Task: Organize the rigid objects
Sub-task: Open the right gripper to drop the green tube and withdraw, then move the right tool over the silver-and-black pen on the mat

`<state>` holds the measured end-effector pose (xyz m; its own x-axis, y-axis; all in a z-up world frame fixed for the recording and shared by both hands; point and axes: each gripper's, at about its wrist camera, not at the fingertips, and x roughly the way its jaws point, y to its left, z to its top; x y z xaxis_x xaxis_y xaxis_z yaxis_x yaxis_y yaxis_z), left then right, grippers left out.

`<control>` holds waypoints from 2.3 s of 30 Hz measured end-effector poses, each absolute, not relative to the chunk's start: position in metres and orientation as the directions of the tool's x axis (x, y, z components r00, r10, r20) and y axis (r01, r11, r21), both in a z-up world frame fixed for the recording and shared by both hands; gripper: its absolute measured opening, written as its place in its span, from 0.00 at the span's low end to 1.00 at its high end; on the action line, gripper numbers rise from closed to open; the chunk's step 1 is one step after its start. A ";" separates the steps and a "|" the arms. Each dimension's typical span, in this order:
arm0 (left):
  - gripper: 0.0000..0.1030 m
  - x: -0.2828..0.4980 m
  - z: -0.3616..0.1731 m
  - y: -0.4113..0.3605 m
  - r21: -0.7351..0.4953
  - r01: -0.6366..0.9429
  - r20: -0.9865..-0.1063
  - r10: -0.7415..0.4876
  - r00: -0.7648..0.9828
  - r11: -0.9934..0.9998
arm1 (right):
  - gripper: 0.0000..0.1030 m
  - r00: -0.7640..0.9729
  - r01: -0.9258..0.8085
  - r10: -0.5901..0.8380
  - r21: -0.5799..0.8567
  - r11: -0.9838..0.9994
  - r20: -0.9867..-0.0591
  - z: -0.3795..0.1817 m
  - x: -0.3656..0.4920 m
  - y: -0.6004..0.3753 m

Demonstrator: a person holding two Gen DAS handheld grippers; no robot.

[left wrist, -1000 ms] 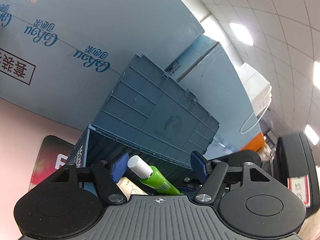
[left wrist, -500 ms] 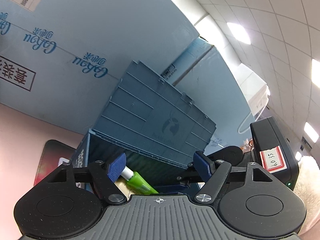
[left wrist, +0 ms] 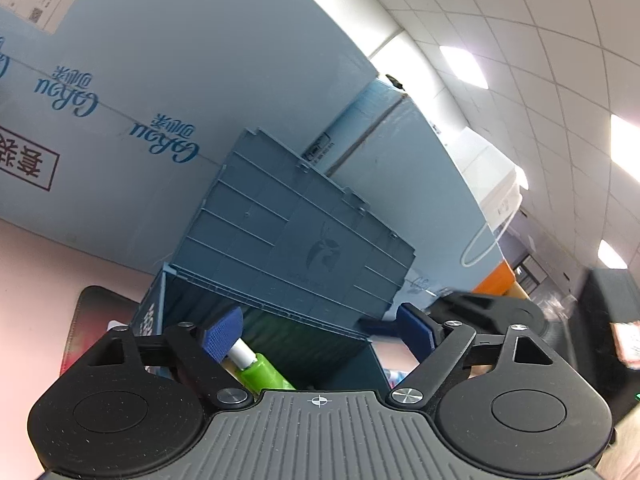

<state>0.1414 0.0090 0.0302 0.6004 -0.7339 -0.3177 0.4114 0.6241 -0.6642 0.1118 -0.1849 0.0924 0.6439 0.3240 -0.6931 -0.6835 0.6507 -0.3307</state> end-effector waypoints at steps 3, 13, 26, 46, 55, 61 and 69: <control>0.84 0.140 0.032 0.007 -0.661 0.420 -0.315 -0.739 0.596 0.621 | 0.81 0.705 -0.626 0.363 -0.295 0.722 -0.609 0.087 0.091 -0.196; 0.84 0.137 0.036 0.004 -0.646 0.440 -0.304 -0.739 0.602 0.624 | 0.86 0.930 -0.300 0.230 -0.231 0.926 -0.288 0.082 0.016 -0.216; 0.89 0.107 0.054 -0.024 -0.555 0.542 -0.307 -0.761 0.572 0.631 | 0.97 0.963 0.052 -0.083 -0.123 0.991 -0.256 0.065 -0.065 -0.245; 0.96 -0.010 0.041 -0.095 -0.280 0.797 -0.356 -0.829 0.431 0.535 | 1.00 0.926 0.257 -0.238 0.027 0.966 -0.295 0.022 -0.174 -0.292; 0.96 -0.047 0.033 -0.107 -0.155 0.896 -0.351 -0.871 0.344 0.417 | 1.00 0.897 0.355 -0.314 0.083 0.931 -0.312 0.005 -0.217 -0.319; 0.96 -0.082 0.015 -0.129 -0.052 0.967 -0.427 -0.881 0.203 0.248 | 1.00 0.868 0.436 -0.369 0.151 0.887 -0.333 -0.006 -0.245 -0.343; 0.81 -0.110 -0.022 -0.172 -0.011 0.995 -0.579 -0.812 0.072 0.096 | 1.00 0.863 0.439 -0.349 0.200 0.876 -0.366 -0.023 -0.258 -0.354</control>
<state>-0.1096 -0.1717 -0.0221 0.0722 -0.8121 -0.5790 0.9953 0.0960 -0.0105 -0.2578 -0.3537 -0.0234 0.8627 -0.3489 -0.3660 0.4391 0.8759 0.2001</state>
